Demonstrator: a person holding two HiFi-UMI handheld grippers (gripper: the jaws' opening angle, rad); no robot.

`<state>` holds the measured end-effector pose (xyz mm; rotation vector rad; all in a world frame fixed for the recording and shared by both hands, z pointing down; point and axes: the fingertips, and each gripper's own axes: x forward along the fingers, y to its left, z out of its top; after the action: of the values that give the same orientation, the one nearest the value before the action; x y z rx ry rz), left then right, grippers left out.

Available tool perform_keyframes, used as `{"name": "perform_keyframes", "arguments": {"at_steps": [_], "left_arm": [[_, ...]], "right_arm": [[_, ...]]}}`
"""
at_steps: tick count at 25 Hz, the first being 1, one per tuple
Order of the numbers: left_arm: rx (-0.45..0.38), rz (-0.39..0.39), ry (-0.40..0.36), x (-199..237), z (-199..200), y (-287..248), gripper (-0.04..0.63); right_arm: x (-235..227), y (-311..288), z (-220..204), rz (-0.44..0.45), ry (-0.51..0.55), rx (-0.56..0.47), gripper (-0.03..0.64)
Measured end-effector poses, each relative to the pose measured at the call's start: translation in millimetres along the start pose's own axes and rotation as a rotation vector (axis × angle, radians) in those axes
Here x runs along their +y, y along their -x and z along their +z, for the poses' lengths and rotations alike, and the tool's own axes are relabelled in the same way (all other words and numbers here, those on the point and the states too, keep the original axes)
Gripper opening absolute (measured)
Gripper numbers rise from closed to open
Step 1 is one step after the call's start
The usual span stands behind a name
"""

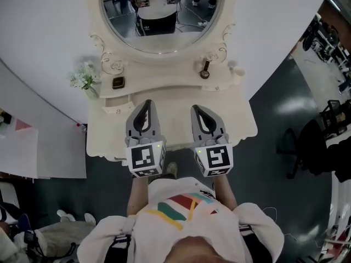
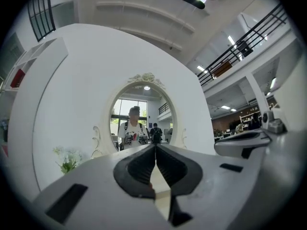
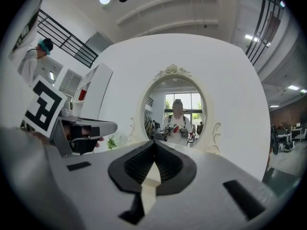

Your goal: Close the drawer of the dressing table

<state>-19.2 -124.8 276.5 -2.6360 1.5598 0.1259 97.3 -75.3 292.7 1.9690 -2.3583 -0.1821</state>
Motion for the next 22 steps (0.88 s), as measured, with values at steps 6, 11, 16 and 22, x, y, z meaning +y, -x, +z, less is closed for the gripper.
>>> {"name": "perform_keyframes", "arguments": {"at_steps": [6, 11, 16, 22], "left_arm": [[-0.062, 0.026, -0.027, 35.6, 0.8, -58.3, 0.008], [-0.051, 0.019, -0.02, 49.0, -2.3, -97.6, 0.008], [-0.041, 0.03, -0.014, 59.7, -5.6, -121.0, 0.008], [-0.042, 0.053, 0.011, 58.9, -2.7, -127.5, 0.008]], "right_arm": [[-20.5, -60.4, 0.9, -0.017, -0.002, -0.027, 0.0], [-28.0, -102.8, -4.7, -0.004, -0.023, -0.031, 0.0], [-33.3, -129.0, -9.3, 0.0, -0.031, -0.016, 0.0], [-37.2, -135.8, -2.7, 0.02, -0.014, -0.019, 0.0]]}}
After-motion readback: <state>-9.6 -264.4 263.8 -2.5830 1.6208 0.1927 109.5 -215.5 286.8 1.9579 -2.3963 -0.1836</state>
